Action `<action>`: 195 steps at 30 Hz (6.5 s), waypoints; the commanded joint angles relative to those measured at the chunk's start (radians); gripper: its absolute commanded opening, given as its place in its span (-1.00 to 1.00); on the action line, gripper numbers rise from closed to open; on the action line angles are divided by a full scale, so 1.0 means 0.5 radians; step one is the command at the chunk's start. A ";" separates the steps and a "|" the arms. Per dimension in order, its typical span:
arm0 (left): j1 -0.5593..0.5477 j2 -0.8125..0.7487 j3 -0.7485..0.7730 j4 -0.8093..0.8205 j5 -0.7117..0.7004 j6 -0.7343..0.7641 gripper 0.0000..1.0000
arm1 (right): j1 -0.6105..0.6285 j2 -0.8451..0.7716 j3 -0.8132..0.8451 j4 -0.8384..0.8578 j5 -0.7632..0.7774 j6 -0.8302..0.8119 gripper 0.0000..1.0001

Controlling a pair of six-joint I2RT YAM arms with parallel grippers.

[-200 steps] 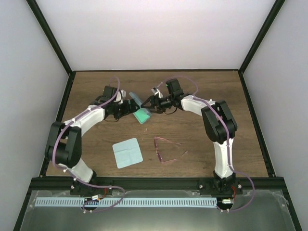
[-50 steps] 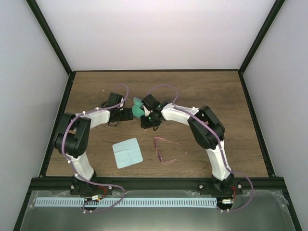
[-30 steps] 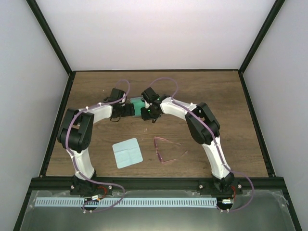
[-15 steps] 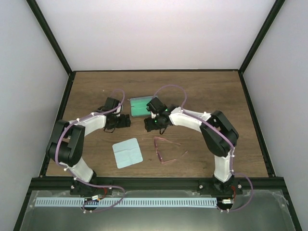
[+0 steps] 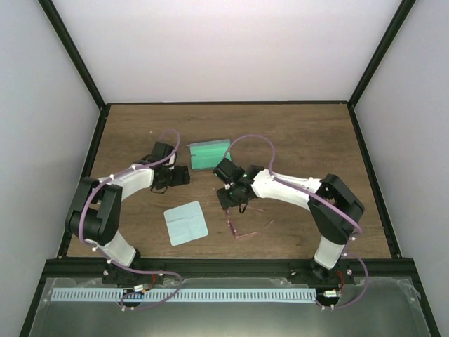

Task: Organize the sunglasses
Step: Move the sunglasses to the center of the board, then fold the glasses cleaning cloth at the center of the board.

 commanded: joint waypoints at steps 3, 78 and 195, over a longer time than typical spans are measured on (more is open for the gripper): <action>0.004 -0.086 0.028 -0.008 0.015 -0.048 0.81 | 0.023 0.063 0.071 -0.116 0.074 0.040 0.03; 0.005 0.004 0.001 -0.001 0.028 -0.002 0.83 | -0.448 0.194 0.337 -0.246 0.084 -0.065 -0.93; 0.066 -0.479 -0.035 -0.347 0.076 -0.258 0.66 | 0.084 0.753 0.775 -0.041 0.025 -0.423 -0.99</action>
